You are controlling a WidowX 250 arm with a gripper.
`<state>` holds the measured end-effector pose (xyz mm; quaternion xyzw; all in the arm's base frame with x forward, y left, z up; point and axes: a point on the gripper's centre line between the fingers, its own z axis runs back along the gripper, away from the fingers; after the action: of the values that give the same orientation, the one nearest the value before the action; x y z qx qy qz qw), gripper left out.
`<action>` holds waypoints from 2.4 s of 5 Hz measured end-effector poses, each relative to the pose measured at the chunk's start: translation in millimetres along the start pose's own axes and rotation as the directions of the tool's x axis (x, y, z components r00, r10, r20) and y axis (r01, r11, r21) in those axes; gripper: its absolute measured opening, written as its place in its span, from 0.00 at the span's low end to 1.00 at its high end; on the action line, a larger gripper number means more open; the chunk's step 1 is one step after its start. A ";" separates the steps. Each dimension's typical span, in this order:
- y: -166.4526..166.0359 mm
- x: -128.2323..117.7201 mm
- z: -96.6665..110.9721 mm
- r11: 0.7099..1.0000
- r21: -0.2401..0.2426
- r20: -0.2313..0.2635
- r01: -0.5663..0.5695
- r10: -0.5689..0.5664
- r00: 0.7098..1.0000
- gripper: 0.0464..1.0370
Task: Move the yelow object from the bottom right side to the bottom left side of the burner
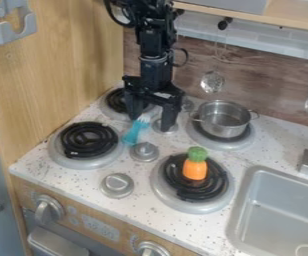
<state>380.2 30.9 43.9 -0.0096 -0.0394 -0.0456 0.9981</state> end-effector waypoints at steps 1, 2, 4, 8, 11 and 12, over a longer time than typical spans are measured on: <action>-2.3 -7.8 -17.1 1.000 -0.011 -0.051 0.005 -0.006 0.999 0.96; -20.0 -3.9 -18.6 0.998 -0.040 -0.039 0.052 -0.054 0.998 0.96; -77.3 7.4 -23.2 0.974 -0.090 -0.012 0.209 -0.211 0.977 0.96; -84.9 15.8 -74.9 0.980 -0.058 -0.165 0.188 -0.195 0.967 0.90; -80.4 13.7 -52.2 0.977 -0.051 -0.082 0.206 -0.209 0.974 0.61; -53.6 12.6 -27.2 0.990 -0.008 -0.012 0.139 -0.139 0.990 0.61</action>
<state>389.9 -24.2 18.6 -0.0099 -0.0338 -0.1153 0.9927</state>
